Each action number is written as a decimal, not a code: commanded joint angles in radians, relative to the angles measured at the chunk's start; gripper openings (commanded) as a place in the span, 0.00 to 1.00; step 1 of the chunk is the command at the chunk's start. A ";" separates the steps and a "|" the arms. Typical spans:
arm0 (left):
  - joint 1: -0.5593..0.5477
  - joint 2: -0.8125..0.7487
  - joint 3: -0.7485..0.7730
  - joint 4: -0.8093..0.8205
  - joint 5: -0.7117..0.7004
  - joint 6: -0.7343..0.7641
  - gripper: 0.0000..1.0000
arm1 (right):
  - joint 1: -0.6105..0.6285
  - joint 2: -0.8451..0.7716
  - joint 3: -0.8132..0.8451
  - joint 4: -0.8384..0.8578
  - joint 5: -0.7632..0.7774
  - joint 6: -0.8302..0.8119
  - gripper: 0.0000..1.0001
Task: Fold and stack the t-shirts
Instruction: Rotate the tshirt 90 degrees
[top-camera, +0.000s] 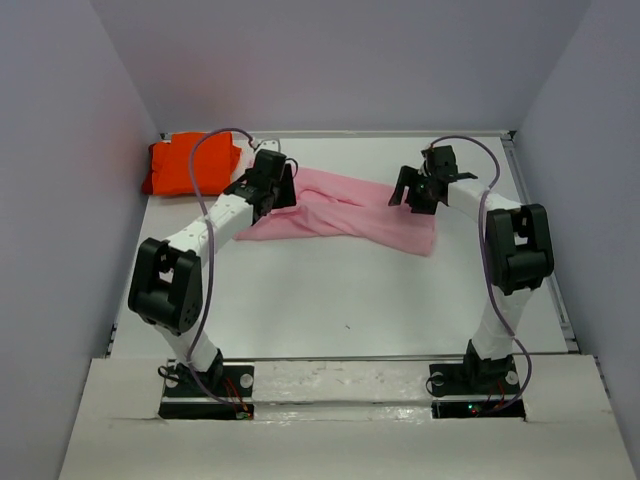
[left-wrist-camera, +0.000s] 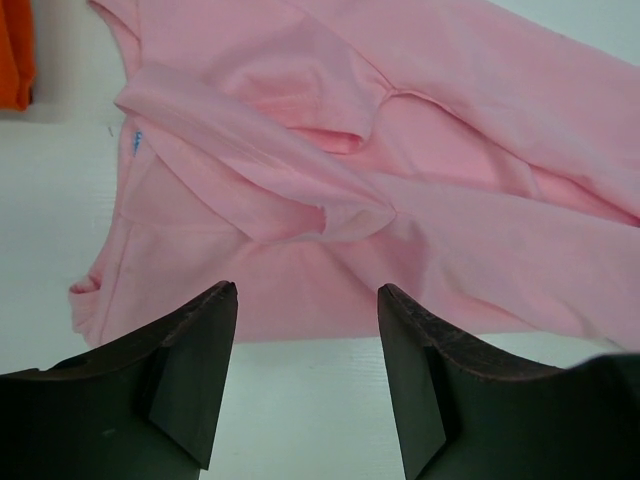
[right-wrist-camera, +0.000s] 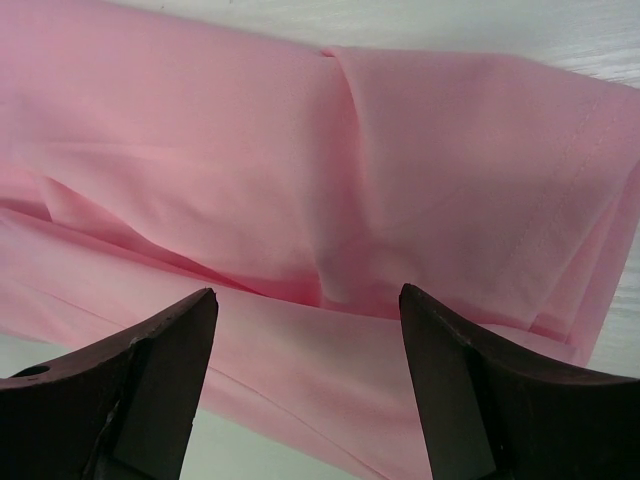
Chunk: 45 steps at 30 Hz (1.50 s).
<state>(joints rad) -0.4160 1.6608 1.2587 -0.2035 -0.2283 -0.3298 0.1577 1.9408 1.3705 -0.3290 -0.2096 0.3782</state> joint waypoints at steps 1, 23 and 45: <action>-0.009 0.062 -0.002 0.001 0.061 -0.035 0.67 | 0.006 0.021 0.027 0.045 -0.024 0.014 0.79; -0.015 0.283 0.076 0.084 0.012 -0.035 0.64 | 0.006 0.007 -0.028 0.050 -0.001 -0.005 0.78; 0.019 0.550 0.401 0.009 -0.097 0.133 0.64 | 0.006 0.043 -0.011 0.036 -0.001 -0.022 0.78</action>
<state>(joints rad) -0.4164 2.1956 1.6394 -0.1963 -0.3042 -0.2291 0.1577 1.9659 1.3415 -0.3191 -0.2096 0.3698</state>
